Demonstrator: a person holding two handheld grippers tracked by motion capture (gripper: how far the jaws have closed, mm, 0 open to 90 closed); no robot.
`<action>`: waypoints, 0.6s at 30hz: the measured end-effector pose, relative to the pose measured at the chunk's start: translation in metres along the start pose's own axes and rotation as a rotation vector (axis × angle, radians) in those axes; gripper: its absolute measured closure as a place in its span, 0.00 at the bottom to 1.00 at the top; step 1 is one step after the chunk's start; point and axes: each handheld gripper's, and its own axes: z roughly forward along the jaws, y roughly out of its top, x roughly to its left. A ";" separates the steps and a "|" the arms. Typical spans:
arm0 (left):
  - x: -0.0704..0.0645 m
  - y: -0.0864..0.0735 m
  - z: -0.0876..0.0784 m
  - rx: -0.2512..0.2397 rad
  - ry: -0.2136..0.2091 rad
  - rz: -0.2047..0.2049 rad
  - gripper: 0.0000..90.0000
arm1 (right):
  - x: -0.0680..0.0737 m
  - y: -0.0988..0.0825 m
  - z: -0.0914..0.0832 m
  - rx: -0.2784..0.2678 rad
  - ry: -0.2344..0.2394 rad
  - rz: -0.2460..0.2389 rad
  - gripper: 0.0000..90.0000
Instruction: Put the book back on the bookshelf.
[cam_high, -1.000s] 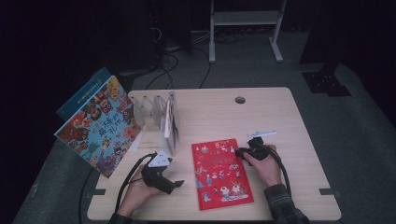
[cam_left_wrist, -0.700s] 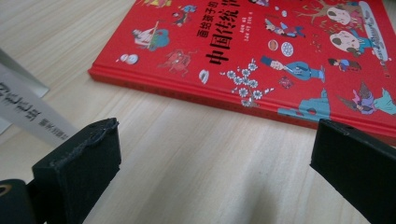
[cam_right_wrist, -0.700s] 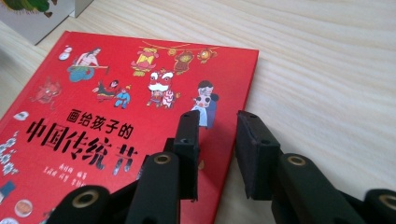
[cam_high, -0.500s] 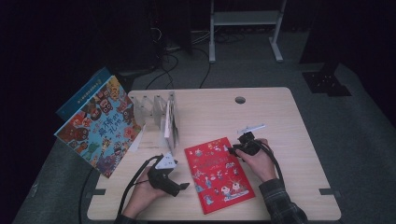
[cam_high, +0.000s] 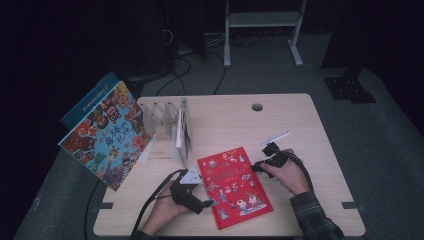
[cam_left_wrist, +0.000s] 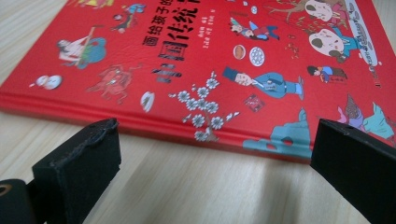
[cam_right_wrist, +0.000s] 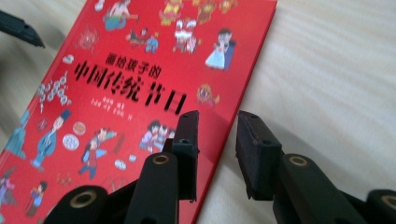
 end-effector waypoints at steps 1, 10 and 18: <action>-0.001 0.000 0.001 0.002 -0.001 0.002 0.01 | -0.001 0.000 0.000 0.013 0.005 0.008 0.78; -0.005 0.004 0.010 0.010 0.000 0.021 0.00 | -0.004 0.001 0.002 0.100 0.065 0.044 0.82; -0.004 0.003 0.010 0.002 0.001 0.024 0.00 | -0.007 0.001 0.007 0.140 0.092 0.070 0.82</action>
